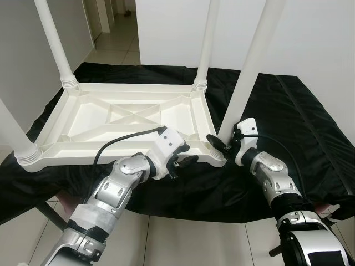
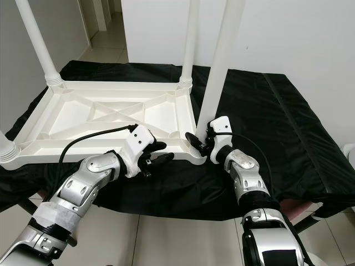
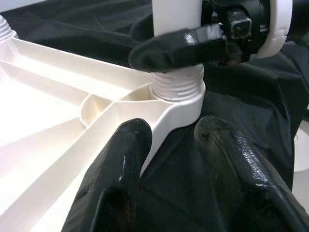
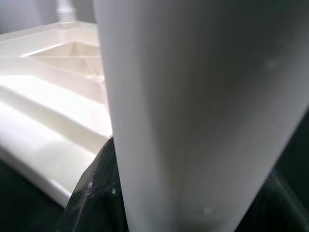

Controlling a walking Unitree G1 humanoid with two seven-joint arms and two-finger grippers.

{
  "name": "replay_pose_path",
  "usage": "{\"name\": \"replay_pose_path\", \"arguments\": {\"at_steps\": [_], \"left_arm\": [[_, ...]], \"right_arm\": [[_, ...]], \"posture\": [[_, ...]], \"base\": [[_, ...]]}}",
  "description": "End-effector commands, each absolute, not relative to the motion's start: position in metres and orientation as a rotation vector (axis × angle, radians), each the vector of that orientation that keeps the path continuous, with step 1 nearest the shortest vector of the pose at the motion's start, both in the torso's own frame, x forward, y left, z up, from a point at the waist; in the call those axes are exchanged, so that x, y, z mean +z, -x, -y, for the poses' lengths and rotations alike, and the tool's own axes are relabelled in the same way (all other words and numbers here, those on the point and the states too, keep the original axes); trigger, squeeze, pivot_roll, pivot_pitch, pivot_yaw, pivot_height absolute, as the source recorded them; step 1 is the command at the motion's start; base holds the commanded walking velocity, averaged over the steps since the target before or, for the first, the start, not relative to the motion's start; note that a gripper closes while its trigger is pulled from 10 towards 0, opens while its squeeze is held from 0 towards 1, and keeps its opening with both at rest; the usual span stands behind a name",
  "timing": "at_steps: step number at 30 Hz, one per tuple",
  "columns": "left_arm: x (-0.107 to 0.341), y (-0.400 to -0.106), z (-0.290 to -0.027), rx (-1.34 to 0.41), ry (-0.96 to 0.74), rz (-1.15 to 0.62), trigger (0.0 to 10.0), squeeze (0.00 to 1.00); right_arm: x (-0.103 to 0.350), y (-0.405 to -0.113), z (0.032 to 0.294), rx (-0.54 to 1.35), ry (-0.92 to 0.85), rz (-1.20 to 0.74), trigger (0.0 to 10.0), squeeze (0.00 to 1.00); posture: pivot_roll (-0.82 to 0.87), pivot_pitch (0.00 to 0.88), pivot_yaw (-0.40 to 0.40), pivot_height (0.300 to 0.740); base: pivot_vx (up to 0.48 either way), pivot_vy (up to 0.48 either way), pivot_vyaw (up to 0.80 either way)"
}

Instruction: Building children table

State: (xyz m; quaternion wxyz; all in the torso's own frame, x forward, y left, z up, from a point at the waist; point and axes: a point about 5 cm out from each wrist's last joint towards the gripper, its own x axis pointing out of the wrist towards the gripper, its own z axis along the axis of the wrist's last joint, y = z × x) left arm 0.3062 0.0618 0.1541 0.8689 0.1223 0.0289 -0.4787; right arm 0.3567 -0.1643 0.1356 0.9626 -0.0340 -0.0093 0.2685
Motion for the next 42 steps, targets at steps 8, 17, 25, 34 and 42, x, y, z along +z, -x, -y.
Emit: {"name": "replay_pose_path", "arguments": {"at_steps": [8,17,25,34,42], "left_arm": [[0.151,-0.298,-0.057,-1.056,-0.260,-0.063,10.0,0.00],[0.148,-0.294,-0.060,-1.052,-0.252,-0.073,10.0,0.00],[0.148,-0.293,-0.065,-1.044,-0.249,-0.081,10.0,0.00],[0.149,-0.293,-0.067,-1.039,-0.249,-0.082,10.0,0.00],[0.150,-0.291,-0.065,-1.047,-0.247,-0.082,10.0,0.00]], "right_arm": [[0.122,-0.350,0.150,0.291,-0.069,-0.021,10.0,0.00],[0.124,-0.333,0.129,-0.002,-0.135,0.017,10.0,0.00],[0.142,-0.319,0.104,0.011,-0.172,0.112,10.0,0.00],[0.148,-0.320,0.117,0.024,-0.164,0.149,10.0,1.00],[0.152,-0.321,0.136,0.215,-0.084,0.151,10.0,0.00]], "posture": [[0.01,0.000,-0.027,0.740],[0.02,0.000,-0.039,0.740],[0.02,0.000,-0.036,0.740],[0.02,0.000,-0.031,0.740],[0.02,0.000,-0.028,0.740]], "base": [[0.000,0.000,0.00],[0.000,0.000,0.00],[0.000,0.000,0.00],[0.000,0.000,0.00],[0.000,0.000,0.00]]}}
